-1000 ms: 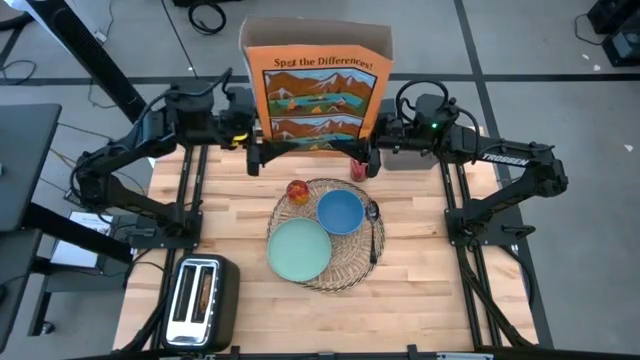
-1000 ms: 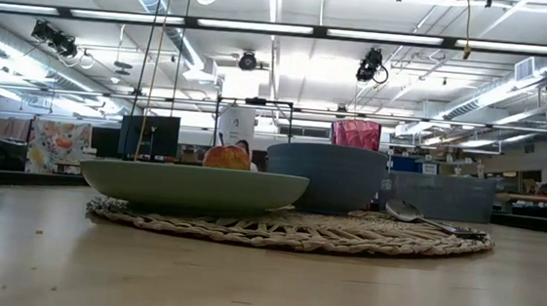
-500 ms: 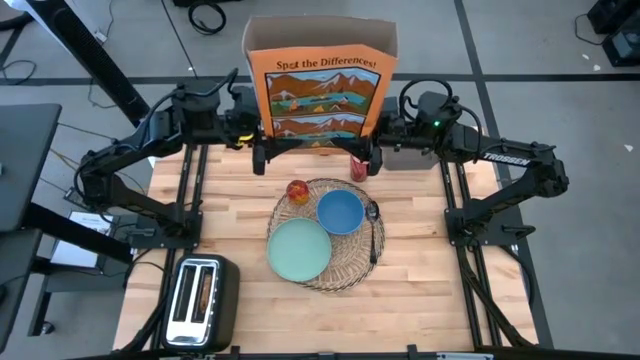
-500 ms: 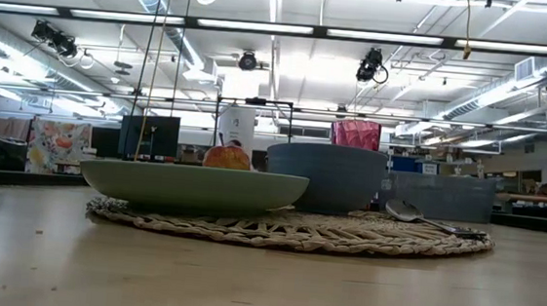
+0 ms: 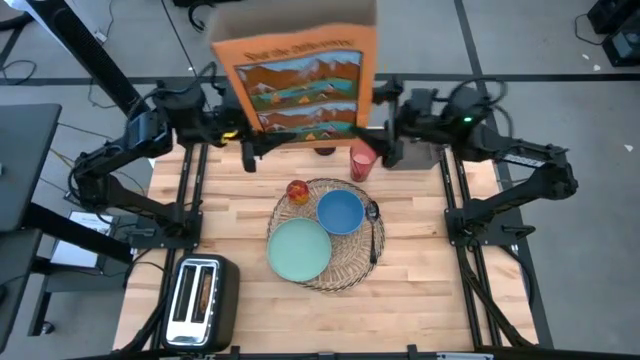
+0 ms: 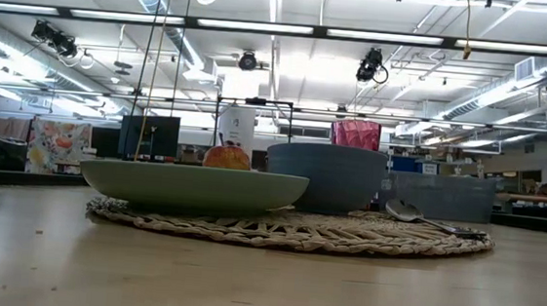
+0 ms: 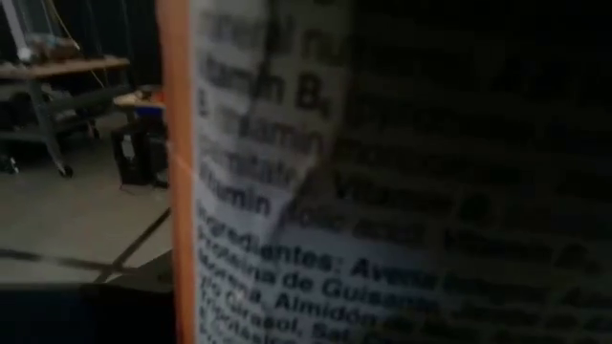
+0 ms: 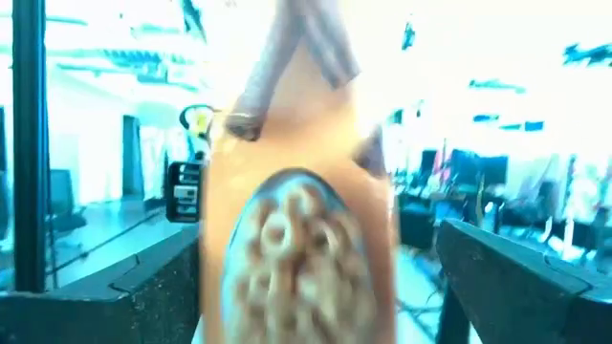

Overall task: Arrange a breakfast setting
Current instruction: Pour the cereal from the orange cereal box into the blue bowl

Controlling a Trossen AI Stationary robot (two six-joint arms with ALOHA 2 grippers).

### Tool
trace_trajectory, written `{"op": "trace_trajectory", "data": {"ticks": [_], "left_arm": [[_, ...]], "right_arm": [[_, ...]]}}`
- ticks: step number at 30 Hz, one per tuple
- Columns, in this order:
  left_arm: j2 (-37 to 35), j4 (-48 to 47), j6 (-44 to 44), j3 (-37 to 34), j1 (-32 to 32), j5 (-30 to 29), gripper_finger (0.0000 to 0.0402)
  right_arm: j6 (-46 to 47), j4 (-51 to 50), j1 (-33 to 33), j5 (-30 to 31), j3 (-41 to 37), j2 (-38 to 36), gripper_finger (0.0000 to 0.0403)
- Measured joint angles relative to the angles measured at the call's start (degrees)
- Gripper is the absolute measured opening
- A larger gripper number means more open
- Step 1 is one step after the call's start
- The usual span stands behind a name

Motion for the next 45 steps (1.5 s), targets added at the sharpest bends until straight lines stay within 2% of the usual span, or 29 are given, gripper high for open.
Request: {"op": "trace_trajectory", "data": {"ticks": [6,9,12,16,21,27,31,45], "left_arm": [[-1.34,5.2,-1.42,0.13,-0.02,-0.81,0.0287],[-1.67,8.25,-1.46,0.17,-0.08,-0.73,0.0287],[-1.61,13.34,-1.49,0.17,-0.11,-0.92,0.0287],[-1.58,17.88,-1.49,0.17,-0.11,-1.08,0.0287],[-1.38,19.96,-1.51,0.24,-0.11,-1.01,0.0287],[0.94,19.44,-1.81,0.24,-0.11,-1.09,0.0287],[2.1,19.28,-1.89,0.22,-0.11,-1.1,0.0286],[2.69,19.67,-1.45,0.22,-0.08,-1.96,0.0286]], "right_arm": [[-0.46,-4.42,-1.47,1.17,0.04,-5.77,0.0385],[0.11,-9.62,-2.42,1.11,-0.04,-6.81,0.0374],[1.23,-9.5,-3.06,0.41,-2.1,-6.71,0.036],[4.45,0.09,-3.07,0.34,-7.94,-5.17,0.0349],[11.0,16.8,-2.64,-0.87,-13.69,1.08,0.0354],[13.71,35.05,-1.54,-2.54,-12.57,11.84,0.0366],[13.16,45.17,-0.91,-2.74,-9.69,15.62,0.0374],[11.64,47.68,-0.69,-5.8,-5.05,15.56,0.038]]}}
